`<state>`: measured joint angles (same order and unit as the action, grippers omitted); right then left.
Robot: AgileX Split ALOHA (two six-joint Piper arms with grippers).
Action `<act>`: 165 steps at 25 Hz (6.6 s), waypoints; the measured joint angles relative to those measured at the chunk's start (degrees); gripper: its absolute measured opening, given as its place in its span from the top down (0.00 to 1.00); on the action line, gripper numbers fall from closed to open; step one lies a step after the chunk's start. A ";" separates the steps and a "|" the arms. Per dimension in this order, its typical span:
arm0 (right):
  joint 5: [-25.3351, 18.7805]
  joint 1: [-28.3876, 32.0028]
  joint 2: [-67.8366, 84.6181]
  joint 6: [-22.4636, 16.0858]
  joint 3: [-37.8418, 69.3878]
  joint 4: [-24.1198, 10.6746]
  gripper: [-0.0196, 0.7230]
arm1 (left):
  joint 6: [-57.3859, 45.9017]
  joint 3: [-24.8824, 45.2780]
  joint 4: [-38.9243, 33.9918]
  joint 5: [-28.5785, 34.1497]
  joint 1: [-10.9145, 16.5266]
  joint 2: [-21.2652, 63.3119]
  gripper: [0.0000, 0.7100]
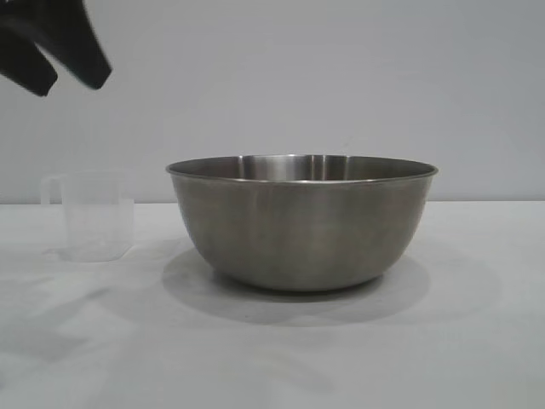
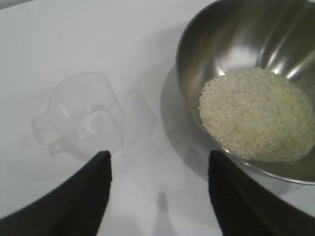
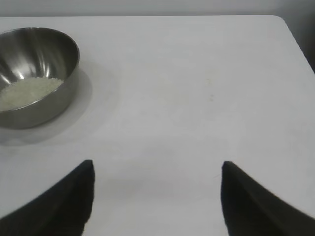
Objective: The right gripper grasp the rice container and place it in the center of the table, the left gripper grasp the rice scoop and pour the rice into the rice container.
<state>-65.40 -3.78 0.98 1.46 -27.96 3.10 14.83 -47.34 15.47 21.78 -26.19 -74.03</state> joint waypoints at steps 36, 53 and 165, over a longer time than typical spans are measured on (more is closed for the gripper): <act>0.00 0.00 0.00 0.00 0.00 0.00 0.36 | -10.21 11.20 -13.64 44.18 0.00 52.51 0.29; 0.00 0.00 0.00 0.09 0.00 0.00 0.36 | -11.56 19.63 -17.95 42.17 0.00 64.45 0.29; 0.00 0.00 0.00 0.09 0.00 0.00 0.36 | -11.66 19.63 -17.95 42.29 29.25 75.01 0.29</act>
<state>-65.40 -3.78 0.98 1.55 -27.96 3.10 3.17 -27.71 -2.48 64.08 3.06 0.98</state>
